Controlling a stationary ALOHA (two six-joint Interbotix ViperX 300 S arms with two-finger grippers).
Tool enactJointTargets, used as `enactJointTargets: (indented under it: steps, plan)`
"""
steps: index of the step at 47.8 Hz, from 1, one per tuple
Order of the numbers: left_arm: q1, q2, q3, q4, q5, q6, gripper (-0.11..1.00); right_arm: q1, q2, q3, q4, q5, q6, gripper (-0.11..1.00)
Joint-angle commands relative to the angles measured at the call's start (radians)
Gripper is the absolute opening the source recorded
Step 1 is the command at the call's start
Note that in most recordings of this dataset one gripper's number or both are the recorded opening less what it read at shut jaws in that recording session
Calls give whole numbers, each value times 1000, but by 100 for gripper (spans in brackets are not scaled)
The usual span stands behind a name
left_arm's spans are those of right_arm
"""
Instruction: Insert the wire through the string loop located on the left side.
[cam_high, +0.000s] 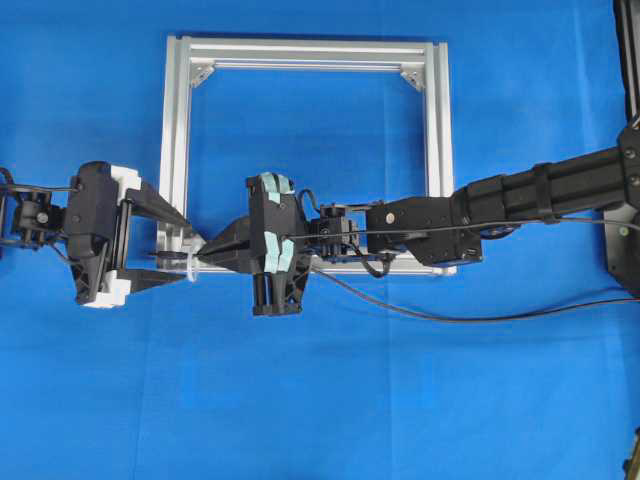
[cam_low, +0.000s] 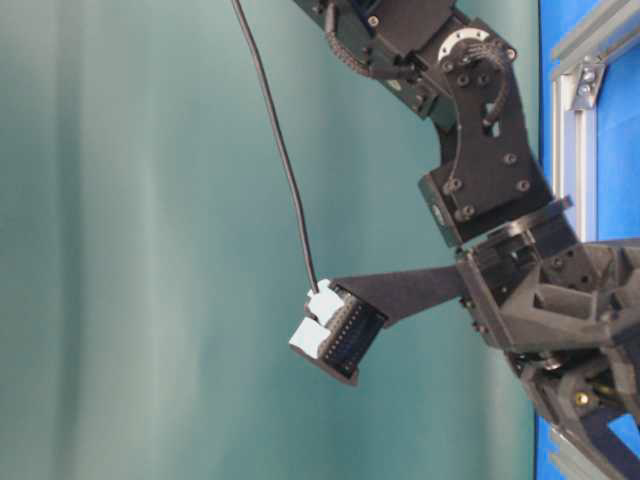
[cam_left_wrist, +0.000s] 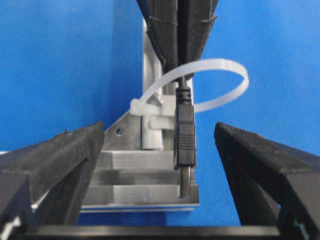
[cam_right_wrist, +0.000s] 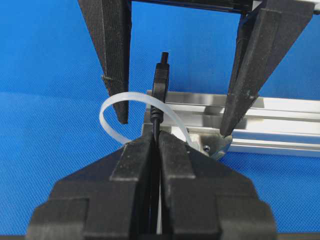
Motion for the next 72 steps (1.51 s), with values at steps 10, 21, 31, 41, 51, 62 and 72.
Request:
enactJointTargets:
  steps: [10, 21, 31, 41, 51, 62, 72]
  plan:
    - [-8, -14, 2, 2, -9, 0, 87, -3, -20, -8, -2, -5, 0, 0]
    - [-8, -14, 2, 2, -9, 0, 86, -3, -21, -8, -2, -5, 0, 0]
    - [-8, -14, -2, 2, -9, 0, 86, -3, -21, -8, -2, -5, 0, 0]
    - [-8, -14, -12, 0, -23, 0, 76, -3, -20, -8, -2, -3, 0, 0]
    - [-8, -14, -11, 0, -20, 2, 16, -3, -20, -8, -2, -3, 0, 0]
    - [-8, -14, -14, 0, -5, 2, 6, -3, -21, -6, -2, -2, 0, 0]
    - [-8, -14, -12, 0, -2, 2, 6, -3, -21, -8, -11, 0, -3, 0]
